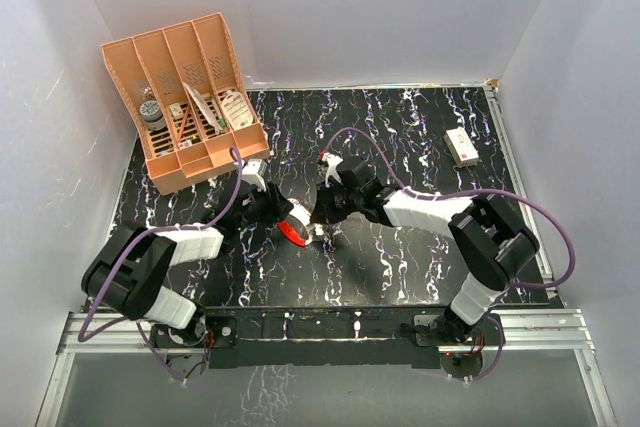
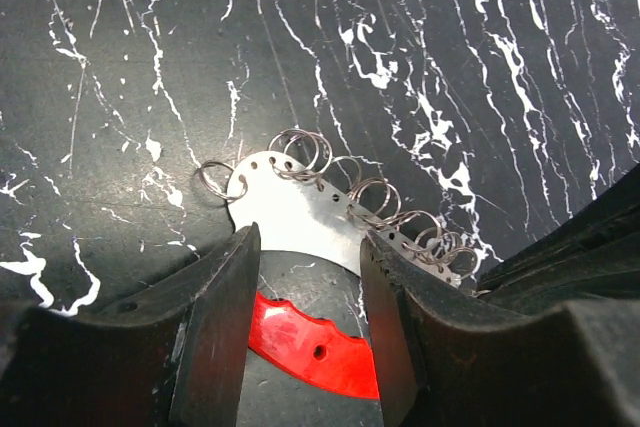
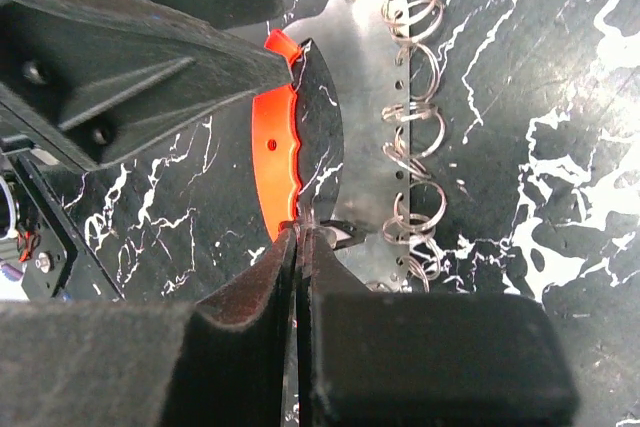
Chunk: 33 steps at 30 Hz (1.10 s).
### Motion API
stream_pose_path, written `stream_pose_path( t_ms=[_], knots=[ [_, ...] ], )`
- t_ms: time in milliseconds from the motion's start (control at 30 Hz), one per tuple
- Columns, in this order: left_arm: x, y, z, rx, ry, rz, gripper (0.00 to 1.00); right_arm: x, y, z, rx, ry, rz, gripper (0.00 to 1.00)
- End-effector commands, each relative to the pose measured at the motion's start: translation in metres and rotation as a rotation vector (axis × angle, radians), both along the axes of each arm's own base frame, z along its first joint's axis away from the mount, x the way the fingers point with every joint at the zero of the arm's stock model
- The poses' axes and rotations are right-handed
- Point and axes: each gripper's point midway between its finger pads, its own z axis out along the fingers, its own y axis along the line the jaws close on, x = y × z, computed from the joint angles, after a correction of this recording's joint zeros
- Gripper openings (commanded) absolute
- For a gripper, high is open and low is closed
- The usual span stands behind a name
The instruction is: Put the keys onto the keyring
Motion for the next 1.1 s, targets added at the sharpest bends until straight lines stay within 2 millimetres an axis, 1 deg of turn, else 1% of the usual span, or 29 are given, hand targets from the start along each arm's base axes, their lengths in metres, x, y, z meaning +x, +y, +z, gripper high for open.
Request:
stream_pose_path(
  t_ms=[0, 300, 467, 500, 567, 800, 867, 900, 1067],
  knots=[
    [0.012, 0.001, 0.003, -0.022, -0.028, 0.017, 0.44, 0.015, 0.011, 0.011, 0.016, -0.036, 0.01, 0.0],
    [0.011, -0.001, -0.013, -0.051, 0.008, 0.002, 0.43, 0.026, 0.015, 0.01, -0.008, -0.033, -0.006, 0.0],
    [0.008, -0.003, -0.016, -0.066, 0.012, -0.009, 0.43, 0.032, 0.017, 0.015, -0.002, -0.044, -0.024, 0.0],
    [0.007, -0.004, -0.016, -0.072, 0.013, -0.011, 0.43, 0.031, 0.017, 0.006, -0.017, -0.028, -0.025, 0.0],
    [0.006, -0.006, -0.017, -0.082, 0.02, -0.02, 0.43, 0.032, 0.017, 0.003, -0.023, -0.021, -0.028, 0.0],
    [-0.001, -0.012, -0.017, -0.129, 0.05, -0.041, 0.42, 0.035, 0.012, 0.007, -0.041, -0.039, -0.042, 0.0],
    [-0.005, -0.012, -0.019, -0.133, 0.064, -0.041, 0.41, 0.034, 0.009, 0.004, -0.054, -0.036, -0.046, 0.0],
    [-0.006, -0.011, -0.019, -0.137, 0.067, -0.04, 0.41, 0.035, 0.008, 0.015, -0.039, -0.058, -0.049, 0.0],
    [-0.017, -0.011, -0.023, -0.155, 0.095, -0.043, 0.4, 0.032, -0.001, 0.024, -0.037, -0.073, -0.059, 0.0]
  ],
)
